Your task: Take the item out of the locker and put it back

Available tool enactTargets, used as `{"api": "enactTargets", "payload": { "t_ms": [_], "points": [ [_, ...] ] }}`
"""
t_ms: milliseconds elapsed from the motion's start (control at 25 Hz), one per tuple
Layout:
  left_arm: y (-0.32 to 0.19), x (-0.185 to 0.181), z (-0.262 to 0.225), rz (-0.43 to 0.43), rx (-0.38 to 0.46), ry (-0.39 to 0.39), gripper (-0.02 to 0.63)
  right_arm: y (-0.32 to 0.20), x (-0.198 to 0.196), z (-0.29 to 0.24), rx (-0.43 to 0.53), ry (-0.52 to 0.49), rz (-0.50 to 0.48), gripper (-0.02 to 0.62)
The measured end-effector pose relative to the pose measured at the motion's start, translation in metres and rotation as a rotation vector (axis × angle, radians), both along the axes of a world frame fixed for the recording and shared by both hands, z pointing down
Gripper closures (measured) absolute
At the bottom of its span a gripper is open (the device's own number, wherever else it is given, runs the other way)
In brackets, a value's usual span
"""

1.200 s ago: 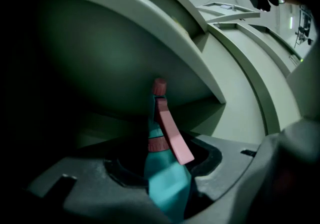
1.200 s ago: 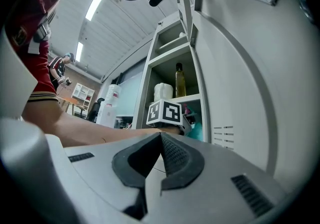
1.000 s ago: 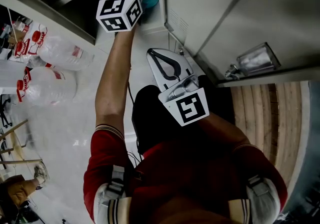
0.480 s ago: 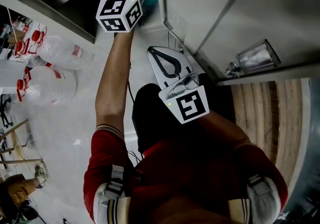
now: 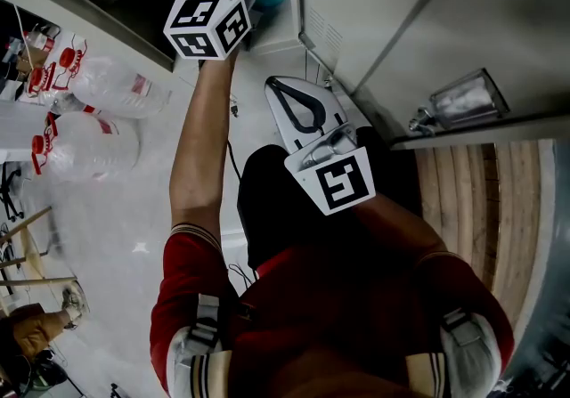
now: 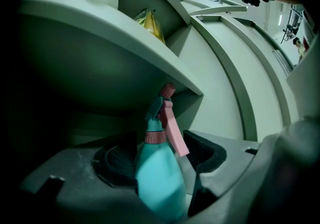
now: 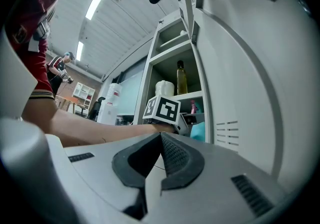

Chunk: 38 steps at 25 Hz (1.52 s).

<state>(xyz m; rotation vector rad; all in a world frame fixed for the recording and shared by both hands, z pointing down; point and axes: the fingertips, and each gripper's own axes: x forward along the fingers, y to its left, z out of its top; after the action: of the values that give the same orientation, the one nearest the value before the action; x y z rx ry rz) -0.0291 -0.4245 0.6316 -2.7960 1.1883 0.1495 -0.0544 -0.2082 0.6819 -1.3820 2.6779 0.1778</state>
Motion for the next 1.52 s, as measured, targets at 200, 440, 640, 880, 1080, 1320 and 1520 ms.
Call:
{"api": "enactTargets", "payload": {
  "t_ms": [200,440,640,880,1080,1320,1520],
  "points": [
    [0.01,-0.006,0.003,0.005,-0.023,-0.016,0.325,-0.001,-0.003,0.002,-0.006,0.002,0.001,0.598],
    [0.027,-0.022,-0.003,0.0,-0.029,-0.018,0.325,-0.004,-0.004,-0.001,-0.002,-0.006,0.009,0.598],
    [0.042,-0.032,-0.006,-0.003,-0.02,-0.032,0.325,-0.006,-0.004,-0.003,0.003,-0.011,0.012,0.598],
    [0.066,-0.045,-0.004,-0.008,-0.01,-0.01,0.325,-0.009,-0.005,-0.004,0.002,-0.017,0.012,0.598],
    [0.09,-0.062,-0.002,-0.057,0.014,0.016,0.331,-0.013,-0.005,-0.004,-0.001,-0.023,0.016,0.598],
    [0.116,-0.072,0.009,-0.096,0.023,0.009,0.398,-0.019,-0.001,-0.004,-0.003,-0.033,0.021,0.598],
    [0.129,-0.08,0.018,-0.13,0.029,0.014,0.522,-0.026,-0.003,-0.003,-0.004,-0.015,0.021,0.598]
  ]
}}
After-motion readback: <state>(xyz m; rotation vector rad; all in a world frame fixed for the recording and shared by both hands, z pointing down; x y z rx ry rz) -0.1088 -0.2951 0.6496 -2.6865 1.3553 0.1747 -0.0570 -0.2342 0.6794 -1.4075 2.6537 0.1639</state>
